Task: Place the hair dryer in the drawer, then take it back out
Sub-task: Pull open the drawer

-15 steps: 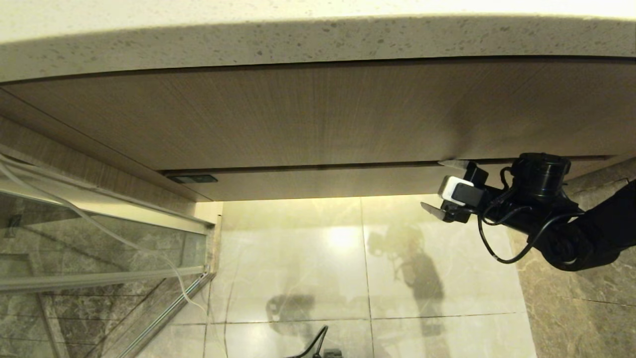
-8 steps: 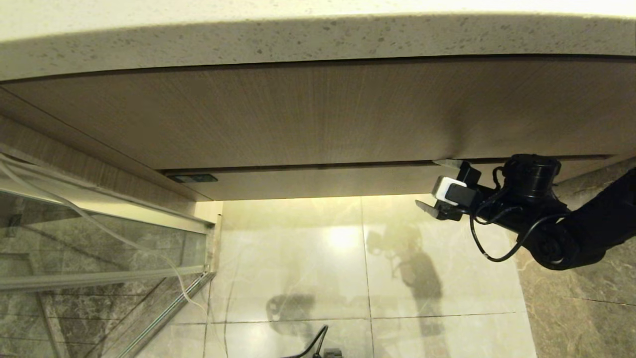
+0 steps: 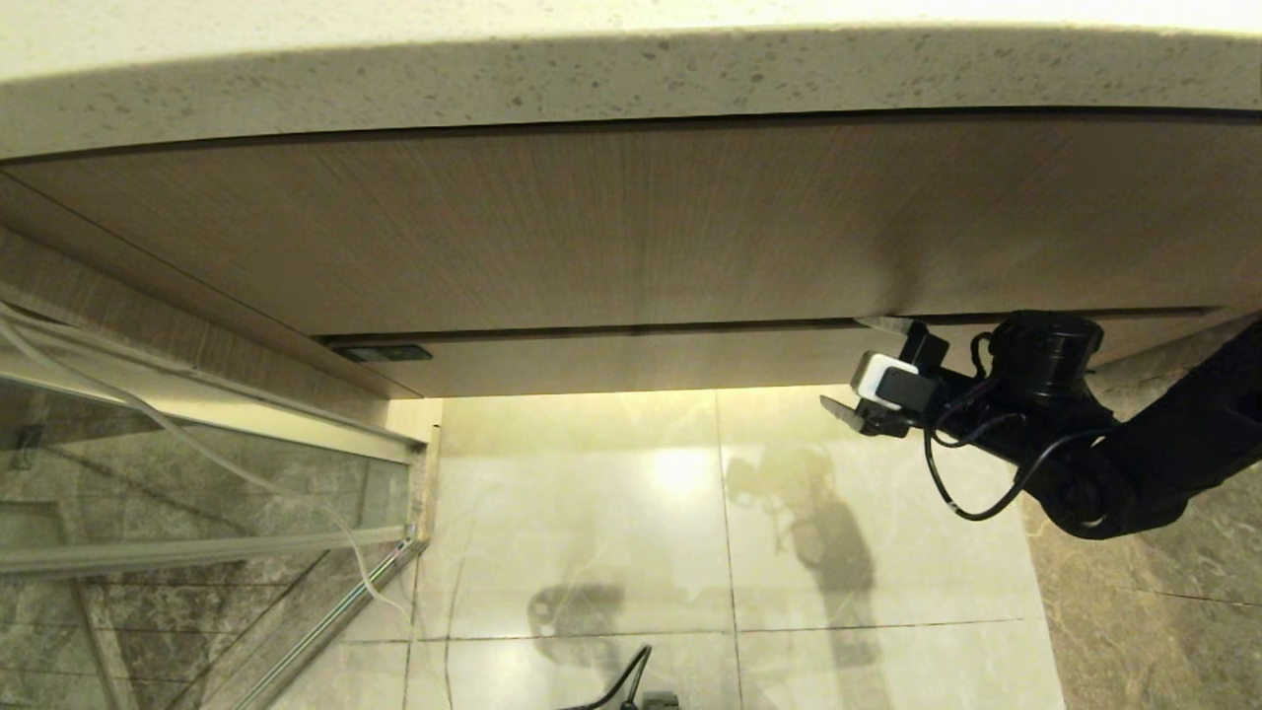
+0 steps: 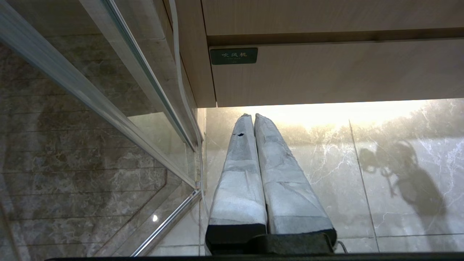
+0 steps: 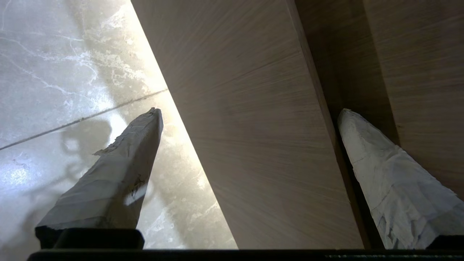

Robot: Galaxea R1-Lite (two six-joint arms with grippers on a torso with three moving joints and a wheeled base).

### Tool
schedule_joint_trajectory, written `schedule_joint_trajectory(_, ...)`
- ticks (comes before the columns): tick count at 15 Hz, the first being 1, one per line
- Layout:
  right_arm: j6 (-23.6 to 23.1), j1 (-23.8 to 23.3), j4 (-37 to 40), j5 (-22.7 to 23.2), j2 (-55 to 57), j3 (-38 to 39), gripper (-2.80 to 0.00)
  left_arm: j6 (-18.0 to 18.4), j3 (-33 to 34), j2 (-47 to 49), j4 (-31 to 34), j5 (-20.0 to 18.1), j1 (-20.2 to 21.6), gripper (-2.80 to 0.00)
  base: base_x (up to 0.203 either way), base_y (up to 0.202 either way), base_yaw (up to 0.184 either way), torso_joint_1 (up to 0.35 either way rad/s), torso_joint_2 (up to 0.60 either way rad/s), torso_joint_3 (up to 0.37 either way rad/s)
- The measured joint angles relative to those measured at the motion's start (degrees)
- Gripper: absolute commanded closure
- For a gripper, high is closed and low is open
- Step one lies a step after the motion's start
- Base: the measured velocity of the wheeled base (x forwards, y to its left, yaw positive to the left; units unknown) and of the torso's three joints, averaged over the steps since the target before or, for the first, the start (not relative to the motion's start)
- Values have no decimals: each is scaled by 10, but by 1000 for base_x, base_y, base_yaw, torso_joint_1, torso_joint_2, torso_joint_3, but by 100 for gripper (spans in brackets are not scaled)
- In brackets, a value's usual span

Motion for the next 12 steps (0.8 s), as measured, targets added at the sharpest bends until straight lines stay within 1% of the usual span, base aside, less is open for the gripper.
schedule_joint_trajectory(8, -4, 4, 0, 1, 21, 5, -280, 0, 0, 0, 0, 0, 0, 0, 0, 0, 0, 0, 0, 0)
schedule_joint_trajectory(12, -19, 4, 26, -1, 24, 10, -280, 0, 0, 0, 0, 0, 0, 0, 0, 0, 0, 0, 0, 0)
